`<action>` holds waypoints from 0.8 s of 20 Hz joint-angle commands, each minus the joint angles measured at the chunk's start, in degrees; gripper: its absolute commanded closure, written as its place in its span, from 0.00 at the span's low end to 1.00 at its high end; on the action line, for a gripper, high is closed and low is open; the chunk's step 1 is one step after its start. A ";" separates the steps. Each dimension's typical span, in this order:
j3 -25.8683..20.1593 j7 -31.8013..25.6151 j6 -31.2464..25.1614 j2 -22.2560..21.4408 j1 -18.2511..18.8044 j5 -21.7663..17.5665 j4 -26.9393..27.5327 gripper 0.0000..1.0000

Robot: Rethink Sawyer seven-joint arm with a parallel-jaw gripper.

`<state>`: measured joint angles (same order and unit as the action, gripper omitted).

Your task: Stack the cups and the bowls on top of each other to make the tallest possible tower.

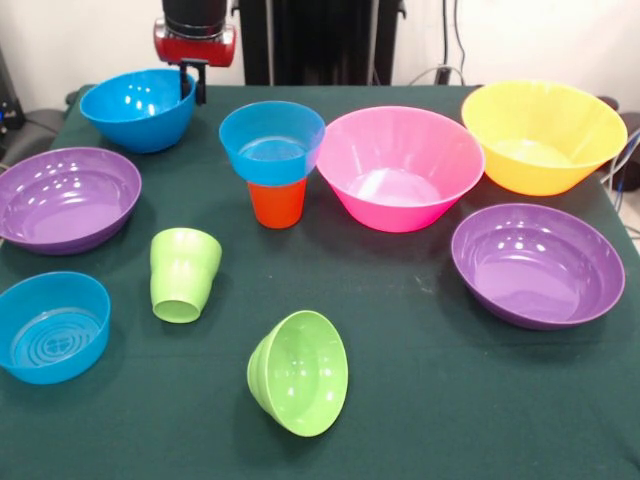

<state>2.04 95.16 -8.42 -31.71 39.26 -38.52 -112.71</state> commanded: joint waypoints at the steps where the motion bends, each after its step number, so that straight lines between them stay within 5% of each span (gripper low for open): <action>1: -7.92 0.32 -10.78 -3.21 -0.68 4.25 1.18 1.00; 8: -8.33 -1.23 -21.38 -8.95 -3.66 9.11 2.85 1.00; 16: -7.39 -0.17 -27.31 -10.42 -6.59 9.93 5.76 1.00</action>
<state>0.30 95.16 -29.66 -40.74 35.67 -30.78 -111.89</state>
